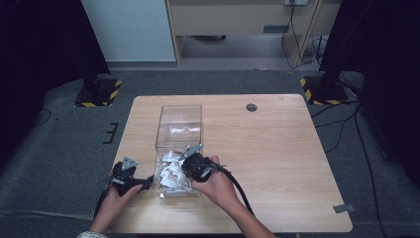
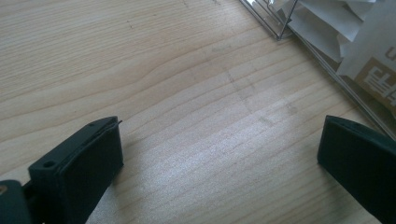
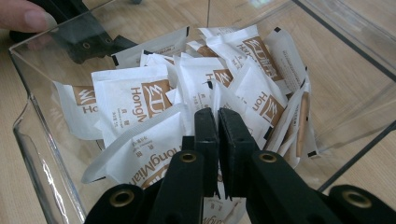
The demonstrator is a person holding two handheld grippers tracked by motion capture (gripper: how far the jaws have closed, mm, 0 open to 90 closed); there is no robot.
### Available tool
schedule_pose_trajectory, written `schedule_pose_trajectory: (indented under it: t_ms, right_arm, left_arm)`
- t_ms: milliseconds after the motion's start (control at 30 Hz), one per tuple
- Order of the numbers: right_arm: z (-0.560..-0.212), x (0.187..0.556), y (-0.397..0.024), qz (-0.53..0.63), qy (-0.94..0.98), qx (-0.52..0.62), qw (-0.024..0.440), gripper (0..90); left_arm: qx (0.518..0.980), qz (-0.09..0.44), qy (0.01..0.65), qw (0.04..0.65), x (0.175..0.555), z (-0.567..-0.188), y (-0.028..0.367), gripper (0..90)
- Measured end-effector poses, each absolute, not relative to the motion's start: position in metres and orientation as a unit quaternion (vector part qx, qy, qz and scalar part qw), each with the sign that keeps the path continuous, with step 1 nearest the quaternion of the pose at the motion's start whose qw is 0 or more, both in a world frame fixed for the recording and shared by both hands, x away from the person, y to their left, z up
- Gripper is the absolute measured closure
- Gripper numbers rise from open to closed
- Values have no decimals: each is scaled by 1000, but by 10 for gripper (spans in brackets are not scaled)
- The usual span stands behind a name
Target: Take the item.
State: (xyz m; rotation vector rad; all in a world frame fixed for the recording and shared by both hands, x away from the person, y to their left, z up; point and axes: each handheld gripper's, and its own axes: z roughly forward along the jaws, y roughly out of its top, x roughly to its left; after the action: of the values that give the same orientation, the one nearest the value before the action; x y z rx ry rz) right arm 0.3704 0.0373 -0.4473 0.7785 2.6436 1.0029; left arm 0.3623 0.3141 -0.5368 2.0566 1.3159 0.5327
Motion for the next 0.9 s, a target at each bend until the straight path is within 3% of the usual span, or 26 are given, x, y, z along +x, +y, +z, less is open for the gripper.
schedule_pose_trajectory:
  t_ms: [900]
  right_arm:
    - [-405,362,14,406,868,265,111,884]
  left_arm:
    - [781,202,499,316,362,-537,314,0]
